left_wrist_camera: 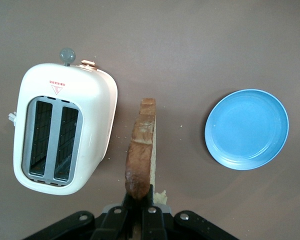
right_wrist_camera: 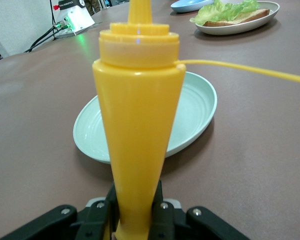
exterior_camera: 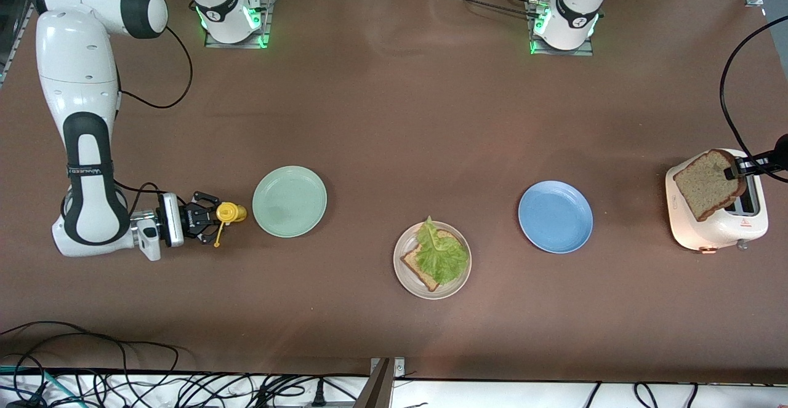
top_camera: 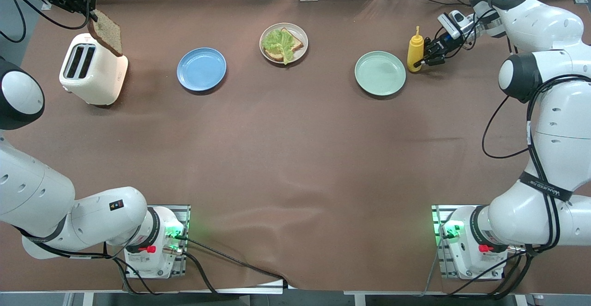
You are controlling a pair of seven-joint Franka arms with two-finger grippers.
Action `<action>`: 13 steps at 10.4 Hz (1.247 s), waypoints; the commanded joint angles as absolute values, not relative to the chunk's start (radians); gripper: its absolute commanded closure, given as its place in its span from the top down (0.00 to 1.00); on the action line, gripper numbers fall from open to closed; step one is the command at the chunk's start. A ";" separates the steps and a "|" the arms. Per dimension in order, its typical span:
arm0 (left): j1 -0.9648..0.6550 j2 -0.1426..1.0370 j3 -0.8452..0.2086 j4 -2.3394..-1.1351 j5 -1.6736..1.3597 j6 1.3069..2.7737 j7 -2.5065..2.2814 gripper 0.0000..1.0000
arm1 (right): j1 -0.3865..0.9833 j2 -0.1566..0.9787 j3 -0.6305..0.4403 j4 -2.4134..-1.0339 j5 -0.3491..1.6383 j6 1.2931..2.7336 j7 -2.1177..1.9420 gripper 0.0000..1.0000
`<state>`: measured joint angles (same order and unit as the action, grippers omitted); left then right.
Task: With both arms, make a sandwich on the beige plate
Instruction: 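Carry the bottle back with the right gripper while the left gripper lifts bread, then release the bottle with the right gripper while the left gripper carries bread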
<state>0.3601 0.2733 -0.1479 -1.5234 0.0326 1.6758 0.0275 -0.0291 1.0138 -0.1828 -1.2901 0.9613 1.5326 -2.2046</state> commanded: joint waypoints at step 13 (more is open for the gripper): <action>-0.029 0.535 -0.186 -1.258 -0.471 1.754 -0.693 0.00 | -0.043 0.945 -0.275 -1.281 0.907 1.503 -2.278 1.00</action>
<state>0.0120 0.4193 -0.1960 -1.3889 -0.4116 1.7323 -0.6374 -0.0400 0.9954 -0.2716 -1.2688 0.9495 1.5091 -2.2757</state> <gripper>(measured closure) 0.921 0.000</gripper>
